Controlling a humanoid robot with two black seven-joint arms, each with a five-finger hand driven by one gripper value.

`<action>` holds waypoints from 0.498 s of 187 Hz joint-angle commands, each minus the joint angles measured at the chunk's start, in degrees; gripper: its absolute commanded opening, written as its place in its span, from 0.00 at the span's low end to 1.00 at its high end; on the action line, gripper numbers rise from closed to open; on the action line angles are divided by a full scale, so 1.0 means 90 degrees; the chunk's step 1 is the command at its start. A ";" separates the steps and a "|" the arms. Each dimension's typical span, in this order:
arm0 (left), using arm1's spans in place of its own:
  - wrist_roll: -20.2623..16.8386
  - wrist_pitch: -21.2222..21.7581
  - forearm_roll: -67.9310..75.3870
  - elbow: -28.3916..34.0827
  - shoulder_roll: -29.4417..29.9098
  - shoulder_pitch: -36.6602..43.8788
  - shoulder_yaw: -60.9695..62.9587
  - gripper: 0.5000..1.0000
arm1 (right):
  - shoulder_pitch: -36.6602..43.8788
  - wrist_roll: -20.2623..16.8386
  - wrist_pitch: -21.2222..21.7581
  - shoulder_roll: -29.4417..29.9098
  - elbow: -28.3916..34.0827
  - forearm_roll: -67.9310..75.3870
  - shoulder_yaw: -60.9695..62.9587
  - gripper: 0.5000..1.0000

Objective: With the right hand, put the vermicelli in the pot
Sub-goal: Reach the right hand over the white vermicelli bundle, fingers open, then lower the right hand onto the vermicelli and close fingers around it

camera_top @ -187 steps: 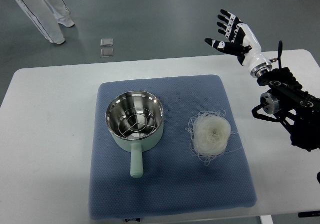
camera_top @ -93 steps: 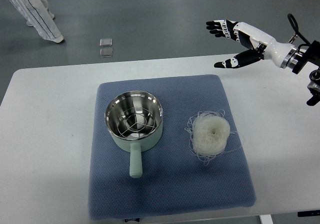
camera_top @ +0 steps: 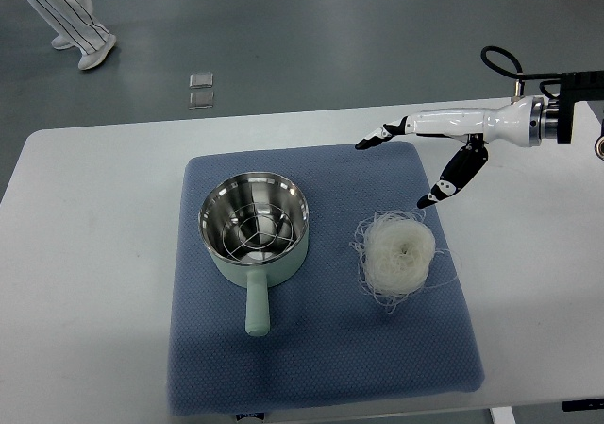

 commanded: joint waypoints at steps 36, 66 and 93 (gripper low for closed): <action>0.0006 0.0000 0.0000 0.0000 0.0000 0.0000 0.0000 1.00 | -0.0180 -0.0001 -0.0331 0.0009 0.0150 -0.0185 -0.0363 0.84; -0.0004 0.0000 0.0000 0.0000 0.0000 0.0000 0.0000 1.00 | -0.0649 0.0116 -0.0897 0.0068 0.0150 -0.0166 -0.0363 0.84; 0.0006 0.0000 0.0000 0.0000 0.0000 0.0000 0.0000 1.00 | -0.1069 0.0145 -0.1248 0.0156 0.0140 -0.0195 -0.0372 0.84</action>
